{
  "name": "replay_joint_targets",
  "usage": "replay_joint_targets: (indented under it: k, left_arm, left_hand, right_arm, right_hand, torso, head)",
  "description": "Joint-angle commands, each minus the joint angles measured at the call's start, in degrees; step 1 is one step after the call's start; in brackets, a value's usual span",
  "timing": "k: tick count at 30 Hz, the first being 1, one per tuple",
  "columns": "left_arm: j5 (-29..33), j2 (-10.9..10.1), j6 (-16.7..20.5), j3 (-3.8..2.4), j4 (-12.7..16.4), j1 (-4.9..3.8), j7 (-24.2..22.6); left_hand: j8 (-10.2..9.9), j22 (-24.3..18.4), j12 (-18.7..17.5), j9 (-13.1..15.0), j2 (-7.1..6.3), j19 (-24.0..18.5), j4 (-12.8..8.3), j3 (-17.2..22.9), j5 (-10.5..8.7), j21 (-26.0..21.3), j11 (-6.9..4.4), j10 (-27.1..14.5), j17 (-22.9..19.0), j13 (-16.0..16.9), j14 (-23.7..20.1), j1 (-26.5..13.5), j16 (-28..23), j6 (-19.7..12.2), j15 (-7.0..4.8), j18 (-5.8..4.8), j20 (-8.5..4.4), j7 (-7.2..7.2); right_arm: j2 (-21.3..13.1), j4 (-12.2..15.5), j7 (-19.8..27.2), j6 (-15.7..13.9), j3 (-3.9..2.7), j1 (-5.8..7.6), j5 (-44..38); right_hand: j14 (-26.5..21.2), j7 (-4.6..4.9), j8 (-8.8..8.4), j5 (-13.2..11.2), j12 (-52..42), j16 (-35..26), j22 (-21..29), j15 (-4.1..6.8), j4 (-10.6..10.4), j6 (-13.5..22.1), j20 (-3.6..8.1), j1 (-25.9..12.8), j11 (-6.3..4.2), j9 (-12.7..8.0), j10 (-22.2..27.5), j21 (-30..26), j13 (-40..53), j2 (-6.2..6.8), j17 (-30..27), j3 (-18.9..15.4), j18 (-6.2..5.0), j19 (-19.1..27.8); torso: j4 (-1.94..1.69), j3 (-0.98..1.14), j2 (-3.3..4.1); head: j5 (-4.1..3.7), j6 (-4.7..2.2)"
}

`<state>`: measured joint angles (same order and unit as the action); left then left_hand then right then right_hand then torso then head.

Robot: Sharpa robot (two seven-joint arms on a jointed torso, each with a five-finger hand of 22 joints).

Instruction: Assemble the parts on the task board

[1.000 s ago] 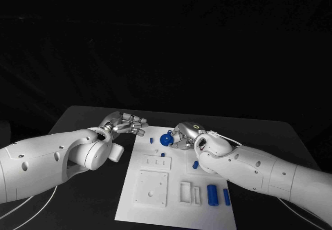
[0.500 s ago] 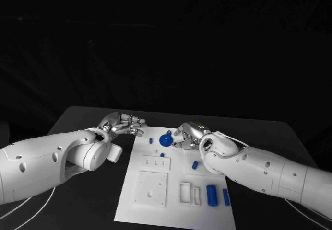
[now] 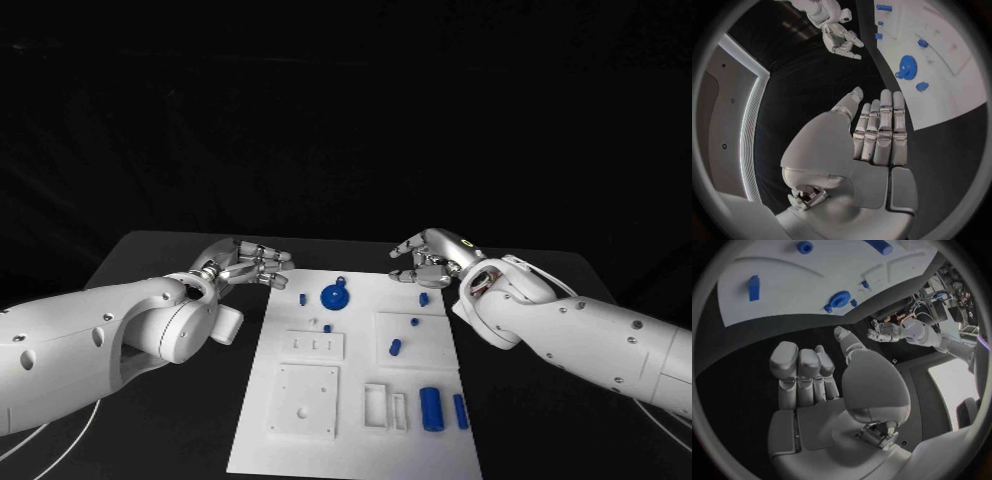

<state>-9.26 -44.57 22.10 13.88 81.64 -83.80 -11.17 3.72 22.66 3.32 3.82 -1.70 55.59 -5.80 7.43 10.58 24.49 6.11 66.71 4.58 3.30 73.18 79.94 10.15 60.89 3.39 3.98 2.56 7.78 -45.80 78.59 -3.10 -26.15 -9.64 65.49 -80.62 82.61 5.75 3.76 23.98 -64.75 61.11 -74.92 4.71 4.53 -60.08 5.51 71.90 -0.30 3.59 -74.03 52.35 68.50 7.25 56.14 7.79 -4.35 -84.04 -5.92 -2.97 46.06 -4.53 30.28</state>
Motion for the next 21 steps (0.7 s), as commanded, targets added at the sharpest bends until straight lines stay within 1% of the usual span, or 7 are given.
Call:
replay_joint_targets:
  k: [1, 4, 5, 10, 15, 19, 21]
  left_arm:
    - [-0.5, 0.0, -1.3, -0.05, 0.0, -0.04, -0.9]
    - [-0.7, 0.0, -1.6, -0.05, 0.0, -0.01, -1.0]
    - [-0.7, -0.1, -1.7, -0.05, 0.0, 0.02, -1.0]
    - [-0.9, -0.2, -2.0, -0.05, -0.1, 0.24, -1.0]
    - [-1.0, -0.1, -2.1, -0.05, -0.3, 0.44, -1.0]
    - [-1.0, 0.0, -2.1, -0.05, -0.4, 0.6, -1.1]
    - [-1.0, 0.0, -2.1, -0.05, -0.5, 0.67, -1.1]
  left_hand:
    - [-0.1, 0.2, 0.0, 0.0, 0.46, 0.0, -0.3, 0.3, 0.32, -0.1, -0.33, 1.3, 0.0, 0.0, 0.0, -0.1, 0.0, 0.3, -0.07, 0.14, -0.23, -0.12]
    - [-0.1, 0.5, 0.0, 0.0, 0.43, -0.2, -0.4, 0.8, 0.3, 0.2, -0.53, 1.9, 0.0, 0.0, 0.0, -0.1, 0.0, 0.4, -0.16, -0.03, -0.41, -0.18]
    - [-0.1, 0.6, 0.1, 0.0, 0.47, -0.2, -0.4, 0.8, 0.31, 0.3, -0.67, 2.4, 0.0, 0.1, 0.0, -0.1, 0.0, 0.4, -0.2, -0.06, -0.43, -0.2]
    - [-0.1, 1.2, 0.1, 0.0, 0.38, -0.6, -0.5, 1.2, 0.29, 0.8, -0.73, 2.6, 0.0, 0.0, 0.1, -0.3, 0.0, 0.5, -0.24, -0.24, -0.6, -0.22]
    - [-0.1, 1.4, 0.1, 0.0, 0.26, -0.8, -0.5, 1.3, 0.27, 0.8, -0.48, 1.8, 0.0, 0.0, -0.1, -0.4, -0.1, 0.4, -0.13, -0.17, -0.49, -0.16]
    - [-0.1, 1.4, 0.0, 0.0, 0.14, -0.8, -0.6, 1.3, 0.23, 0.8, -0.24, 1.0, 0.0, 0.0, -0.1, -0.4, -0.1, 0.3, -0.05, -0.08, -0.4, -0.11]
    - [-0.1, 1.4, 0.0, 0.0, 0.12, -0.8, -0.6, 1.3, 0.22, 0.8, -0.19, 0.8, 0.0, 0.0, -0.1, -0.4, -0.1, 0.3, -0.03, -0.07, -0.37, -0.09]
  right_arm:
    - [-1.7, -0.4, 7.1, 5.1, -0.45, -0.04, 6.6]
    - [-2.9, -2.0, 8.7, 7.2, -0.75, -0.04, 7.7]
    - [-3.2, -2.7, 9.1, 7.8, -0.82, -0.04, 8.0]
    - [-3.8, -5.7, 10.6, 10.1, -0.98, -0.08, 8.7]
    - [-3.6, -7.8, 11.2, 11.5, -1.02, -0.63, 8.6]
    - [-3.0, -9.4, 11.6, 12.0, -1.03, -1.2, 8.4]
    - [-2.5, -10.5, 11.8, 12.3, -1.03, -1.51, 8.3]
  right_hand:
    - [0.0, 0.09, -0.21, 0.4, -0.1, 0.0, -6.6, -0.42, 2.0, -0.7, -0.14, 0.1, 0.09, 0.0, 0.1, 0.5, 0.0, -1.17, 0.3, -0.8, -0.39, -2.3]
    - [0.0, 0.13, -0.23, 0.8, 0.0, -0.1, -6.6, -0.46, 3.4, -0.7, -0.15, 0.2, 0.1, 0.0, 0.2, 0.5, -0.1, -1.51, 0.3, -1.3, -0.37, -2.2]
    - [0.0, 0.15, -0.23, 1.3, 0.0, -0.1, -6.6, -0.47, 3.7, -0.8, -0.16, 0.2, 0.12, 0.0, 0.3, 0.5, -0.1, -1.53, 0.4, -1.4, -0.36, -2.1]
    - [0.0, 0.18, -0.25, 2.0, 0.1, -0.1, -6.6, -0.49, 5.1, -0.7, -0.18, 0.1, 0.13, 0.0, 0.4, 0.6, -0.2, -1.94, 0.5, -1.7, -0.35, -2.0]
    - [-0.1, 0.3, -0.23, 0.9, 0.3, -0.2, -6.6, -0.57, 6.0, -0.2, -0.25, 0.1, 0.23, 0.0, 0.6, 0.6, -0.4, -2.26, 0.5, -2.9, -0.39, -1.9]
    - [-0.2, 0.56, -0.17, 0.0, 0.6, -0.6, -6.5, -0.72, 6.5, 1.1, -0.4, 1.2, 0.44, 0.0, 0.9, 0.2, -0.7, -2.43, 0.2, -4.6, -0.5, -1.8]
    - [-0.3, 0.74, -0.22, -0.2, 0.8, -0.7, -6.5, -0.84, 6.7, 3.5, -0.51, 1.9, 0.58, -0.1, 1.1, 0.0, -0.9, -2.53, 0.1, -5.5, -0.6, -1.7]
  torso:
    - [0.82, 0.45, 0.01]
    - [1.17, 0.78, 0.04]
    - [1.21, 0.83, 0.05]
    - [1.65, 1.47, 0.19]
    - [1.87, 1.82, 0.27]
    - [1.85, 2.08, 0.33]
    - [1.84, 2.18, 0.36]
  head:
    - [-0.52, -0.05]
    - [-0.69, 0.07]
    - [-0.8, 0.09]
    - [-1.15, 0.13]
    - [-1.38, 0.15]
    - [-1.75, 0.32]
    - [-1.82, 0.34]
